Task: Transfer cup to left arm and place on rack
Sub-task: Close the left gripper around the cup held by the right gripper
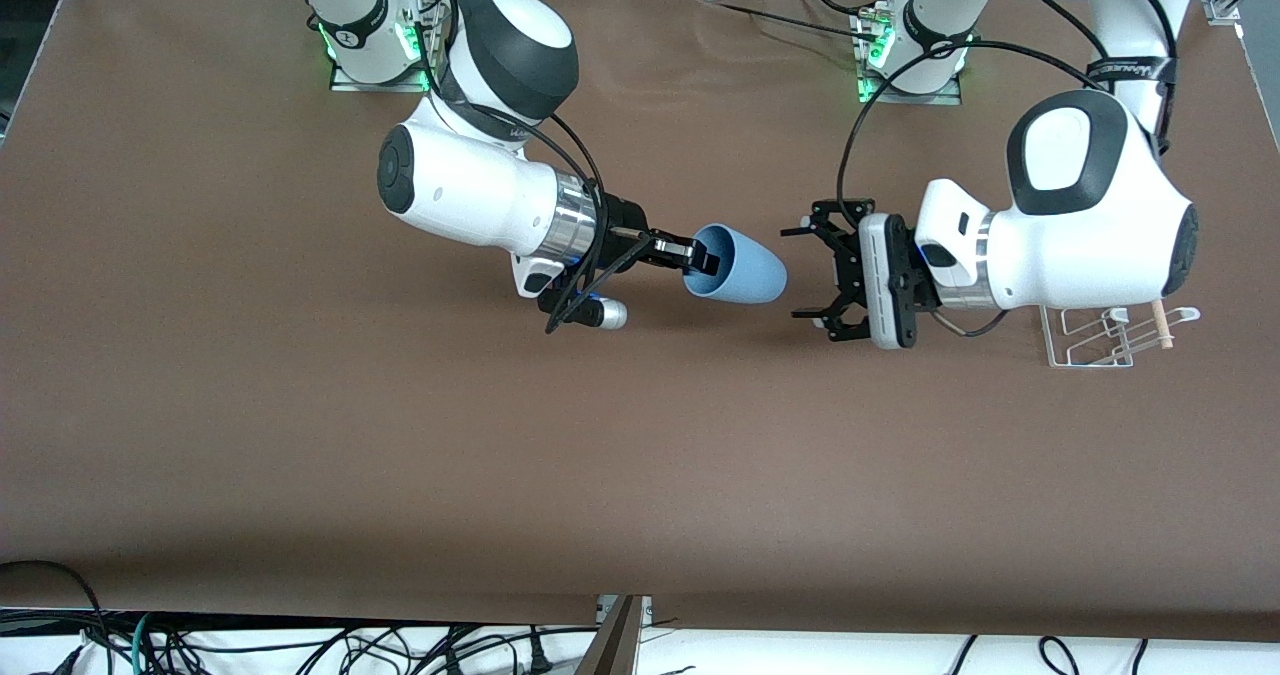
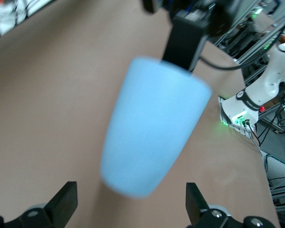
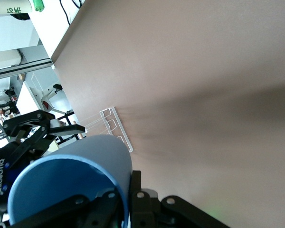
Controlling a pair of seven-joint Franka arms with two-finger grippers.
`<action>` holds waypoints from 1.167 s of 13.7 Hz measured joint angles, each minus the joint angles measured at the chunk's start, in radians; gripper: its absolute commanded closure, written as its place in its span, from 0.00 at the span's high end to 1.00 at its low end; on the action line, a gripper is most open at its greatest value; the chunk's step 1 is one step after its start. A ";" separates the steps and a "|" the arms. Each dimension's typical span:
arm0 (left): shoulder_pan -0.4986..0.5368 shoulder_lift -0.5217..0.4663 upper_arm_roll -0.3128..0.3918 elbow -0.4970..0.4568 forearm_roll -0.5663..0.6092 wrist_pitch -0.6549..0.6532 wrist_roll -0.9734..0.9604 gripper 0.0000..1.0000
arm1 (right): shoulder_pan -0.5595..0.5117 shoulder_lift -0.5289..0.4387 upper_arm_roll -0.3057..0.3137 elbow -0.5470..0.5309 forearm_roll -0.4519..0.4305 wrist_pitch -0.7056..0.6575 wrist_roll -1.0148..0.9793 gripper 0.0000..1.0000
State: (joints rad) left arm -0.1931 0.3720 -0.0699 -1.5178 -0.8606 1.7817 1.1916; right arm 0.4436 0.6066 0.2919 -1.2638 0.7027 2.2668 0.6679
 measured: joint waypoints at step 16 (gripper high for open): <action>-0.067 0.017 0.002 -0.027 -0.028 0.098 0.229 0.00 | 0.001 0.011 0.009 0.023 0.006 0.005 -0.008 1.00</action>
State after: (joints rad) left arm -0.2606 0.3892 -0.0682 -1.5444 -0.8887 1.8793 1.4202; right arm 0.4442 0.6175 0.3010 -1.2404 0.7085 2.2717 0.6602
